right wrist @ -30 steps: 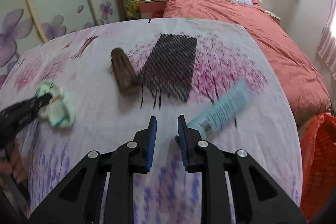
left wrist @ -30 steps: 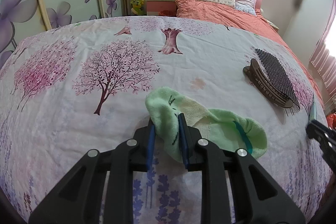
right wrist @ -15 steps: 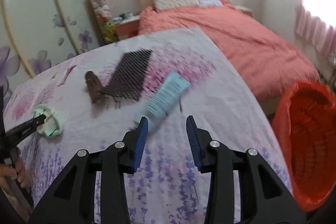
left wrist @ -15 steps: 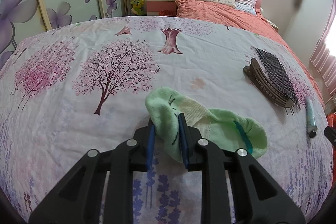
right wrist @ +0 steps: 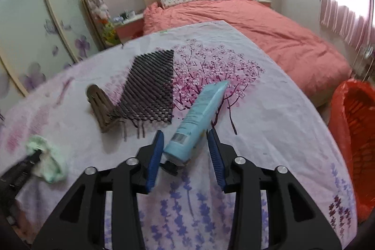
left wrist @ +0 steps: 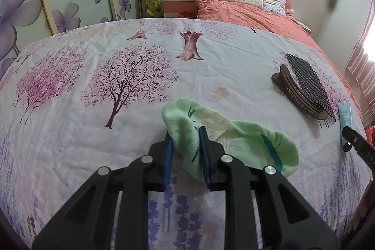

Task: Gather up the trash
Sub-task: 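Grasp the light-blue tube with the right tool while the left tool holds the sock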

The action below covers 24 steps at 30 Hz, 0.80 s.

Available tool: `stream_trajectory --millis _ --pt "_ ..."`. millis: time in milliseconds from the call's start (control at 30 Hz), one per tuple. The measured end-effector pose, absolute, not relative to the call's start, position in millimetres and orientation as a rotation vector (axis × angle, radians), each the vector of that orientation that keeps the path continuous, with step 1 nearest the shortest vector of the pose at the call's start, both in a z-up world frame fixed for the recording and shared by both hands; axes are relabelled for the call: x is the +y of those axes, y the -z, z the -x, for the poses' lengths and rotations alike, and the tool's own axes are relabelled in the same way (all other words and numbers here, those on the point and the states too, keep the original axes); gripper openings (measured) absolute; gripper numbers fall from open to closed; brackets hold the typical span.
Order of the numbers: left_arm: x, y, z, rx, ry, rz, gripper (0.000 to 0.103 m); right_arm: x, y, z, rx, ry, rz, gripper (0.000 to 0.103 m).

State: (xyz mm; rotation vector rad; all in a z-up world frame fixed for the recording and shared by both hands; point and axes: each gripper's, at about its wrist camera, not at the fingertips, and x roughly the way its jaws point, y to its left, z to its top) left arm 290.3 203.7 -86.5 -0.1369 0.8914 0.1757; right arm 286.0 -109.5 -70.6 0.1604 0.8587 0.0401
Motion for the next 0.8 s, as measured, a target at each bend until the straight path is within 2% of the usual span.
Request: stream_trajectory --millis 200,300,367,433,533,600,667,700,800 --pt "205.0 86.6 -289.9 0.89 -0.173 0.143 0.023 -130.2 70.7 -279.5 0.865 -0.055 -0.121 0.03" --pt "204.6 86.3 -289.6 0.891 -0.173 0.142 0.023 -145.5 72.3 -278.0 0.873 -0.05 -0.163 0.029" --pt "204.2 86.1 -289.7 0.891 -0.172 0.137 0.025 -149.8 72.0 -275.4 0.871 -0.051 -0.192 0.033" --pt "202.4 85.8 -290.1 0.89 -0.16 0.131 0.031 -147.8 70.5 -275.9 0.87 -0.057 -0.204 0.052" --pt "198.4 86.0 -291.4 0.893 -0.149 0.12 0.043 -142.5 68.9 -280.4 0.854 -0.045 -0.196 0.055" --pt "196.4 85.9 -292.2 0.894 -0.15 0.12 0.043 -140.2 71.7 -285.7 0.862 -0.028 -0.189 0.055" --pt "193.7 85.8 -293.7 0.895 -0.152 0.117 0.043 -136.8 72.1 -287.0 0.865 -0.012 -0.173 0.051" --pt "192.7 85.7 -293.9 0.894 -0.15 0.117 0.042 -137.7 71.3 -286.0 0.867 -0.013 -0.169 0.041" --pt "190.2 85.1 -294.2 0.89 -0.139 0.122 0.034 -140.7 71.5 -285.0 0.869 -0.003 -0.17 0.029"
